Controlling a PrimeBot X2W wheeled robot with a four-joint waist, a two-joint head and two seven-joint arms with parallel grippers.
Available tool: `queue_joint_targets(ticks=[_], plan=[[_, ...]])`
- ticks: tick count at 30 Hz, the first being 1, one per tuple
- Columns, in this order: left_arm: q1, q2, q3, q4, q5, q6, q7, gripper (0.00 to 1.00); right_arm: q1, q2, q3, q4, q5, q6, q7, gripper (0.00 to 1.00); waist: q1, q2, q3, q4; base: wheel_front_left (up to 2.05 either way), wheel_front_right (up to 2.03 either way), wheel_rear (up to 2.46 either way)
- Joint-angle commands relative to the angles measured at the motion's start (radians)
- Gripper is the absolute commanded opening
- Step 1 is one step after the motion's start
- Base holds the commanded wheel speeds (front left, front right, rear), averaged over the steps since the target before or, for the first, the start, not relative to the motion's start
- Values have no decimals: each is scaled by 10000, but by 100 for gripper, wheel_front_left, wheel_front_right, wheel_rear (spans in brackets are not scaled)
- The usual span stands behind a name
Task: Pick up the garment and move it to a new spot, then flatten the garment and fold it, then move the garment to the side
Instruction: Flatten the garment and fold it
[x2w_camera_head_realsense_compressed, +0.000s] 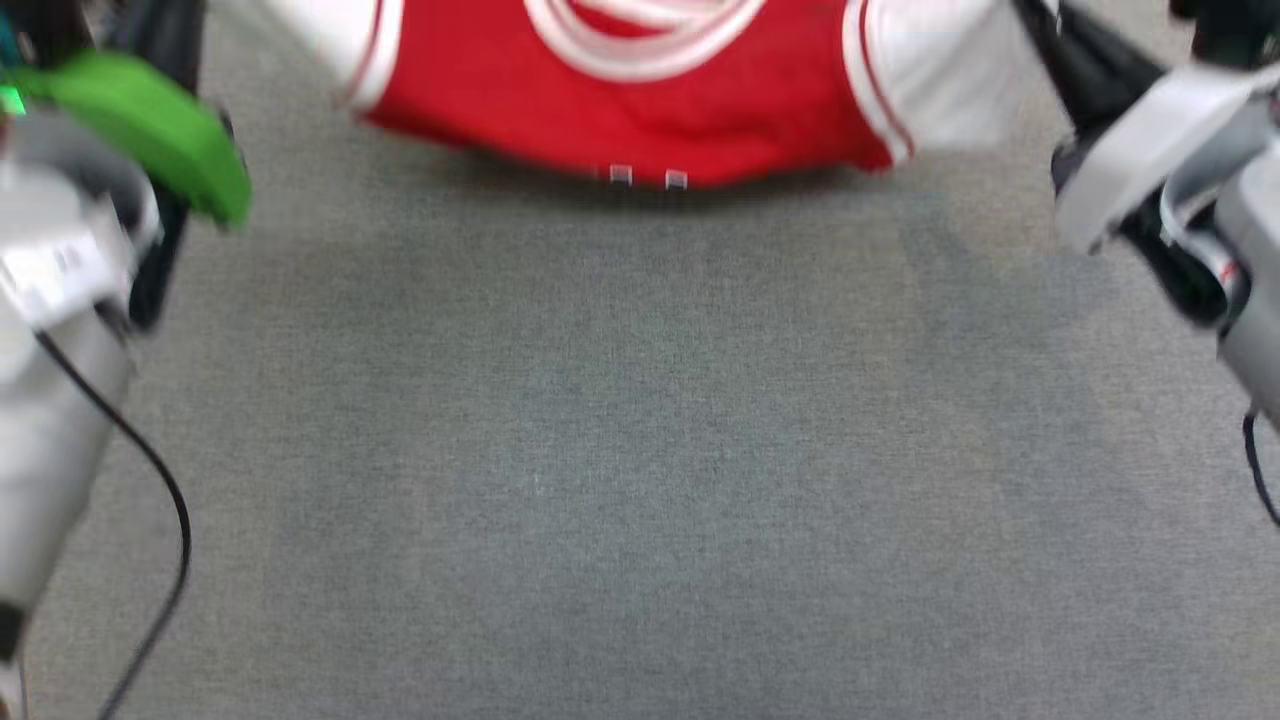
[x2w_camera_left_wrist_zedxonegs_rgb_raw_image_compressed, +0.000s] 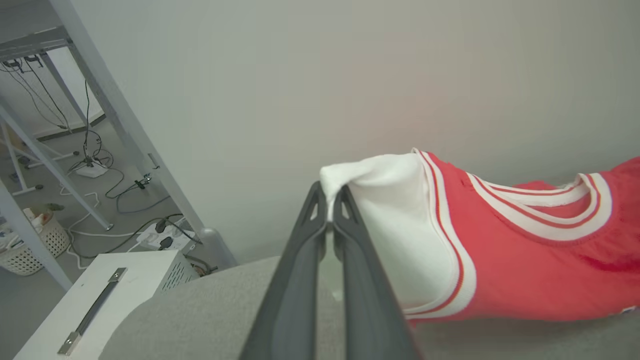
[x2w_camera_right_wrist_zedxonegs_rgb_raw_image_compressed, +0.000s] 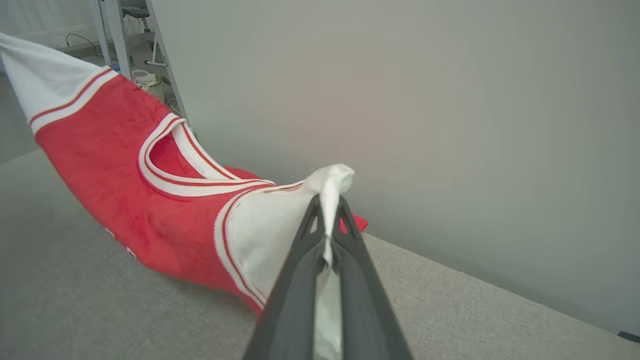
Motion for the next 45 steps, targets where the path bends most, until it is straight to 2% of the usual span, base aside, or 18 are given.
queue_joint_targets(ticks=[1, 3, 10, 18, 26, 34, 36, 37, 38, 42, 45], plan=[[840, 144, 55, -300, -217, 220, -102, 0, 511, -180, 97, -157, 165, -9, -109, 0, 1, 0, -732, 57, 0, 0, 0], [2071, 258, 118, -841, -541, 448, -145, 0, 1218, -402, 366, -420, 301, -9, -142, 0, 1, 0, -996, 80, 0, 0, 0], [6001, 759, 295, -3071, -1513, 1648, -209, 0, 3493, -1301, 1060, -1198, 608, -9, -188, 0, 1, 0, -1700, 78, 0, 0, 0], [8891, 1159, 168, -4284, -2197, 2642, -163, 0, 5918, -1850, 933, -1310, 904, -9, -208, 0, 1, 0, -2347, 68, 0, 0, 0], [10550, 1269, 391, -4564, -2558, 3150, -231, 0, 8252, -2161, -421, -1730, 1056, -9, -214, 0, 1, 0, -2709, 117, 0, 0, 0], [10971, 1117, 480, -4657, -2405, 3284, -258, 0, 9943, -2281, -1143, -2294, 937, -9, -39, 0, 1, 0, -2682, 195, 0, 0, 0], [10904, 1047, 479, -4671, -2295, 3303, -261, 0, 10055, -2211, -1280, -2390, 853, -9, 156, 30, 1, 0, -2643, 188, 0, 0, 0], [10854, 1005, 487, -4692, -2232, 3305, -263, 0, 10068, -2175, -1387, -2439, 784, -9, 245, 93, 1, 0, -2616, 184, 0, 0, 0], [10816, 970, 511, -4711, -2191, 3311, -264, 0, 10055, -2152, -1480, -2482, 710, -9, 315, 100, 1, 0, -2589, 180, 0, 0, 0], [10580, 867, 604, -4885, -1896, 3329, -270, 0, 9847, -2251, -2085, -2816, 331, -9, 513, 100, 1, 0, -2392, 237, 0, 0, 0], [10345, 740, 782, -5152, -1607, 3372, -273, 0, 9531, -2531, -3041, -3212, 330, -9, 524, 100, 1, 0, -2147, 386, 0, 0, 0]])
